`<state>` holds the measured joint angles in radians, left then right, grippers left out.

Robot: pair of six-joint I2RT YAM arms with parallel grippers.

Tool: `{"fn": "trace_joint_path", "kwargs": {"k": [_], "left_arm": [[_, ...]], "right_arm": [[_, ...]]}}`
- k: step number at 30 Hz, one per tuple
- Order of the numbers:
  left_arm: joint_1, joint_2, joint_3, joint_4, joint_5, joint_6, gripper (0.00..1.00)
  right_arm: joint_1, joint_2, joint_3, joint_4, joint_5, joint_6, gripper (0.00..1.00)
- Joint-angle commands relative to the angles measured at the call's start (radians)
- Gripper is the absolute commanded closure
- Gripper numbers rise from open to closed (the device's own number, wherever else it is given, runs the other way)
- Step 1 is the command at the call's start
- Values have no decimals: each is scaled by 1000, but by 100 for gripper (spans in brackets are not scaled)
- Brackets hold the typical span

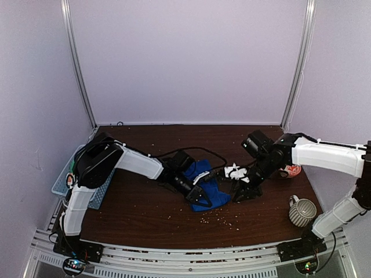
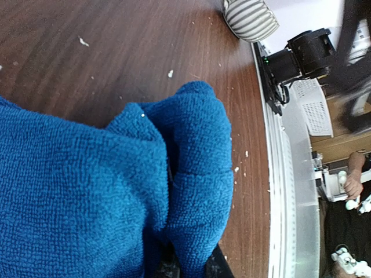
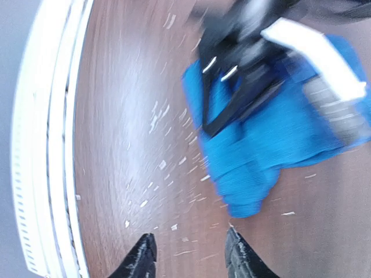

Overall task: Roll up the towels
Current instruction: Roll the towel at the center of the board.

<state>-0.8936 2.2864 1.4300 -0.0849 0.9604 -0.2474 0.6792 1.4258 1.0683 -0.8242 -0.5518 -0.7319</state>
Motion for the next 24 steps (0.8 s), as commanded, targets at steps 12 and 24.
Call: {"fn": "trace_joint_path", "kwargs": {"k": [12,24], "left_arm": [[1,90,-19,-125,-12,-84,89],[5,-6,-60,-102,-53,-26,74]], "right_arm": [[237,183,-126,397,368,-59,43],[237,296,-106,335,331,-67,85]]}}
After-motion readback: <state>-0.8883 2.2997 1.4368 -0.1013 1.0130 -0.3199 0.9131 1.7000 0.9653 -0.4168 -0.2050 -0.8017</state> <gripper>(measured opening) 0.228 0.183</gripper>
